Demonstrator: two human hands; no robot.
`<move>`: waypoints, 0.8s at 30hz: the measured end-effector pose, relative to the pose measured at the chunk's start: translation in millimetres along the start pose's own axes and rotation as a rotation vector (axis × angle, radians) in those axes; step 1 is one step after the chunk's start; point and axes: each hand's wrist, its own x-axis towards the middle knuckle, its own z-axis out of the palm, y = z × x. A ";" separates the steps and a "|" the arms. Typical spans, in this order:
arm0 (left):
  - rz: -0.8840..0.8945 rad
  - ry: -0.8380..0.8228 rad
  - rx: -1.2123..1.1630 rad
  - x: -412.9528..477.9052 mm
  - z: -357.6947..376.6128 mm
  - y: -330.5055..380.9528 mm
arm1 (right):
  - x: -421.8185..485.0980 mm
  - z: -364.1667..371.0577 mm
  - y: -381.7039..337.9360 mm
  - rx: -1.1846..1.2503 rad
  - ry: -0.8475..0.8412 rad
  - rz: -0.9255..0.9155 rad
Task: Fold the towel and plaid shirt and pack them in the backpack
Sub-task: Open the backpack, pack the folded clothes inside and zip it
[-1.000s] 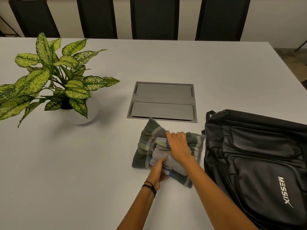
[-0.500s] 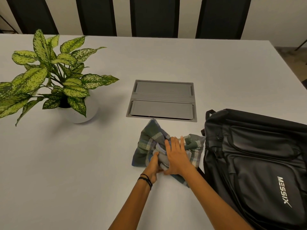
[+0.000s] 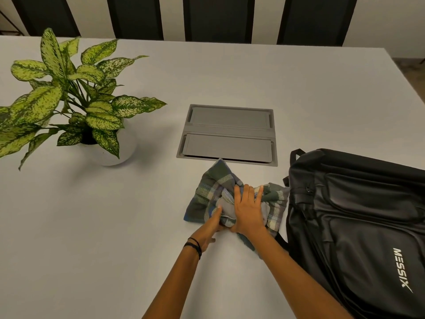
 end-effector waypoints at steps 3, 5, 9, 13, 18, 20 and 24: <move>0.011 -0.001 -0.022 -1.1 -17.8 -14.7 | 3.3 2.6 0.5 -0.013 0.027 -0.006; 0.004 0.000 -0.119 0.2 -26.2 -24.1 | 5.5 5.0 -0.2 -0.014 0.061 -0.007; 0.000 -0.030 -0.238 6.2 -18.3 -32.2 | 7.0 11.6 -1.5 -0.003 0.136 0.051; 0.045 -0.017 -0.410 11.5 1.5 -33.3 | 6.2 18.8 -1.5 0.083 0.223 0.075; 0.101 0.020 -0.516 14.2 16.7 -31.2 | 0.7 19.5 -0.6 0.172 0.282 0.113; 0.131 0.037 -0.520 13.3 20.2 -30.6 | -2.9 18.4 -2.3 0.201 0.303 0.125; 0.186 0.050 -0.502 8.5 21.9 -30.1 | -11.1 15.2 -4.3 0.246 0.333 0.148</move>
